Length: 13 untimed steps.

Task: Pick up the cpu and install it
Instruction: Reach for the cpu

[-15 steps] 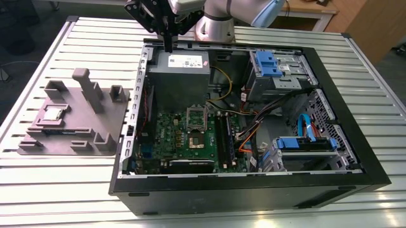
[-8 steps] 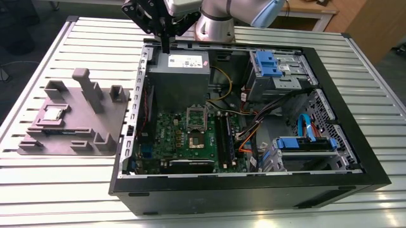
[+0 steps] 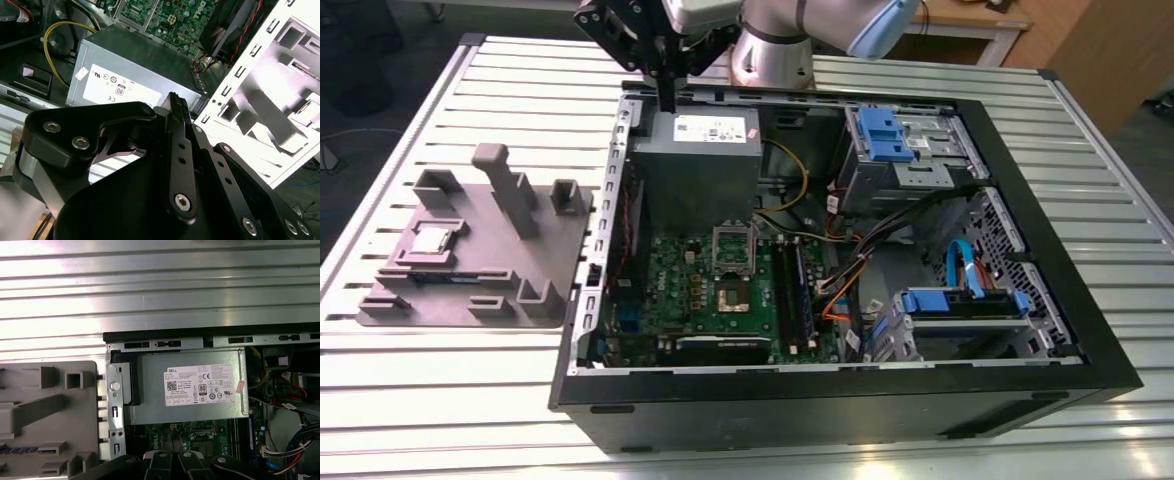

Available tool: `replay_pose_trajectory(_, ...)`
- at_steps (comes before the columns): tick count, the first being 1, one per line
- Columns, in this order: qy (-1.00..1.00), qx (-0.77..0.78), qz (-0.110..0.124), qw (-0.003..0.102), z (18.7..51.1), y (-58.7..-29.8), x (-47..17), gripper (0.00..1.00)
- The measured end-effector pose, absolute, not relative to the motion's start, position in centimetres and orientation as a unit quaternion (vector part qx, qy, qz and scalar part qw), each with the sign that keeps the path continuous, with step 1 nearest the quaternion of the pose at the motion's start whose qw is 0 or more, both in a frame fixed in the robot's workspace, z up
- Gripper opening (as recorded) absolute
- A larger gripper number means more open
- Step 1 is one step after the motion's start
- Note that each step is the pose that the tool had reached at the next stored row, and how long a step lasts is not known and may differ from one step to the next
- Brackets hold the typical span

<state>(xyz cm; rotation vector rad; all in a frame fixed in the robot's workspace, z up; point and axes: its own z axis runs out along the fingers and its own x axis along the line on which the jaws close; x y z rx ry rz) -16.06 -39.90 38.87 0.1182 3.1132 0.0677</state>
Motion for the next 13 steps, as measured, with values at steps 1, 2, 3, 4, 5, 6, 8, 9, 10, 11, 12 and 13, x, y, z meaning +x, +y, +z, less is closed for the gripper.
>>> replay_pose_trajectory(1,0.999,0.038,0.022,0.013,38.87,-39.90,-16.12,0.10)
replay_pose_trajectory(2,0.999,0.038,0.022,0.013,38.87,-39.90,-16.21,0.10)
replay_pose_trajectory(3,0.999,0.038,0.022,0.013,38.87,-39.90,-16.31,0.10)
replay_pose_trajectory(4,0.999,0.038,0.022,0.013,38.86,-39.89,-16.42,0.10)
replay_pose_trajectory(5,0.999,0.038,0.022,0.013,38.86,-39.89,-16.52,0.10)
replay_pose_trajectory(6,0.999,0.038,0.022,0.013,38.85,-39.89,-16.59,0.10)
replay_pose_trajectory(8,0.999,0.038,0.022,0.013,38.84,-39.89,-16.69,0.10)
replay_pose_trajectory(9,0.999,0.038,0.022,0.013,38.85,-39.89,-16.73,0.10)
replay_pose_trajectory(10,0.999,0.038,0.022,0.013,38.85,-39.89,-16.77,0.10)
replay_pose_trajectory(11,0.999,0.038,0.022,0.013,38.84,-39.89,-16.81,0.10)
replay_pose_trajectory(12,0.999,0.038,0.022,0.013,38.84,-39.89,-16.83,0.10)
replay_pose_trajectory(13,0.999,0.038,0.022,0.013,38.83,-39.89,-16.95,0.10)
